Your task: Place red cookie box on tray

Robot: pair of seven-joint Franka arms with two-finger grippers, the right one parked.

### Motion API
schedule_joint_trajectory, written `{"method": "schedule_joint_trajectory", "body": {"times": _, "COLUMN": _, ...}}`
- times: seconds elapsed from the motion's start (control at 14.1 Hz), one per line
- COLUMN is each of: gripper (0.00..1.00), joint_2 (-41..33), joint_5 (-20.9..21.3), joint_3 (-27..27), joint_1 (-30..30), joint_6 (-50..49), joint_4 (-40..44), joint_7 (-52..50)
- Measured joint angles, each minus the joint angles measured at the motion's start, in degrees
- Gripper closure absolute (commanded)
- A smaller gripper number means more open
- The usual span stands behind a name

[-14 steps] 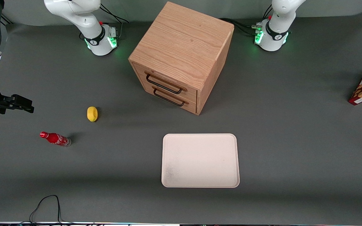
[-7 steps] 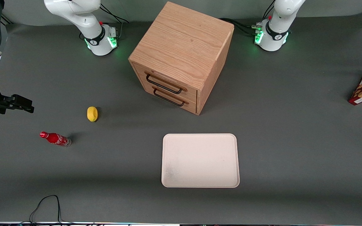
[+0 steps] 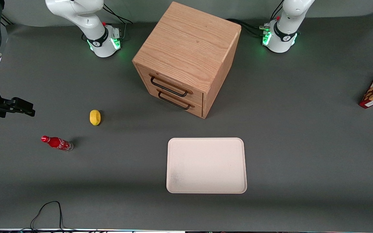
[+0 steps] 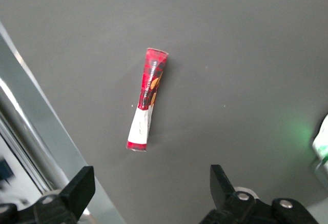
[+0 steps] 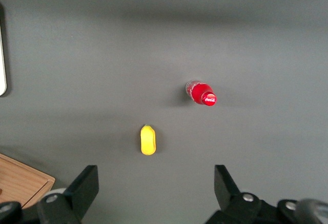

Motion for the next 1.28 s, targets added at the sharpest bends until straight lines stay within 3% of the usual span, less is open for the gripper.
{"method": "schedule_joint_trajectory", "body": {"times": 0.28, "gripper": 0.00, "joint_2": 0.1, "joint_5": 1.8, "joint_3": -0.6, "joint_1": -1.5, "joint_6": 2.6, "joint_4": -0.8, "joint_7": 11.5}}
{"method": "schedule_joint_trajectory", "body": {"times": 0.78, "gripper": 0.00, "joint_2": 4.2, "joint_5": 1.2, "joint_3": -0.6, "joint_1": -1.5, "joint_6": 20.0, "joint_4": -11.0, "joint_7": 12.2}}
{"method": "schedule_joint_trajectory", "body": {"times": 1.28, "gripper": 0.00, "joint_2": 12.0, "joint_5": -1.1, "joint_3": -0.7, "joint_1": -1.6, "joint_6": 28.5, "joint_4": -15.2, "joint_7": 12.4}}
